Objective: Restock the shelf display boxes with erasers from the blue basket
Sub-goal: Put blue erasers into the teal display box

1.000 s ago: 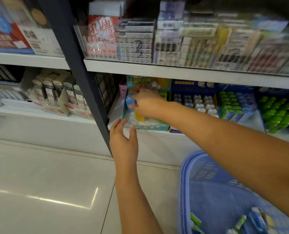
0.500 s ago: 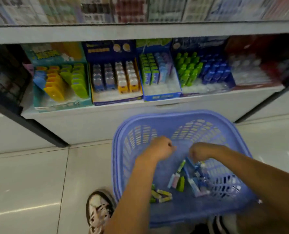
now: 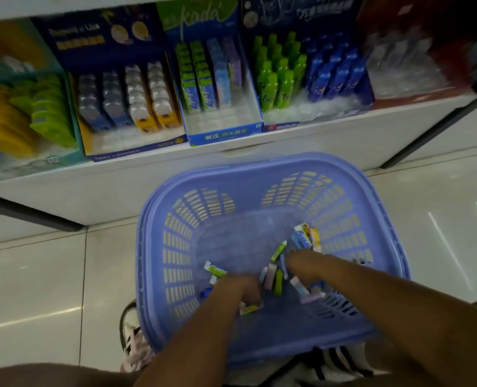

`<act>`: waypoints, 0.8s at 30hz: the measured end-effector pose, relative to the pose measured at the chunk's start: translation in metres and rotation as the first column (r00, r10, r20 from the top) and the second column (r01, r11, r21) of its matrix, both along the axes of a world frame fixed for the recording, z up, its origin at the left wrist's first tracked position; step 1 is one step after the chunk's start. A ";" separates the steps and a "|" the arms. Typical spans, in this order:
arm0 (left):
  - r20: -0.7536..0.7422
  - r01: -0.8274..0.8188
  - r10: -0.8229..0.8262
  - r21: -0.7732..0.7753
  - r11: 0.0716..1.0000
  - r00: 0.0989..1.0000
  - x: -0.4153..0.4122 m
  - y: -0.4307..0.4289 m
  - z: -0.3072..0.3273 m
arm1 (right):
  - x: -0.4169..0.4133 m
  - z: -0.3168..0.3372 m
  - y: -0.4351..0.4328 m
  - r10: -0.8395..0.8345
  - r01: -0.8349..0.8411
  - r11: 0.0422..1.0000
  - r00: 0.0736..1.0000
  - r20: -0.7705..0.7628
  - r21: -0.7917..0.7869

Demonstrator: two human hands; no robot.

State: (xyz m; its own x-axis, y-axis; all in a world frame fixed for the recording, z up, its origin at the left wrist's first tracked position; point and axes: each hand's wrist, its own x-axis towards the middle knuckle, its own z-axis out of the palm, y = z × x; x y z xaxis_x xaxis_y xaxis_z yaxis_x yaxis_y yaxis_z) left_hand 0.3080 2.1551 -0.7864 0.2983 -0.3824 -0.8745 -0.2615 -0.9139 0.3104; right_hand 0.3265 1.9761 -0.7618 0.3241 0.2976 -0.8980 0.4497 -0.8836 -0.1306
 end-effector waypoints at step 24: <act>-0.303 -0.947 0.901 -0.172 0.270 0.312 0.056 0.011 0.027 | 0.051 -0.013 -0.026 0.072 -0.044 0.995 0.934 0.349 -0.089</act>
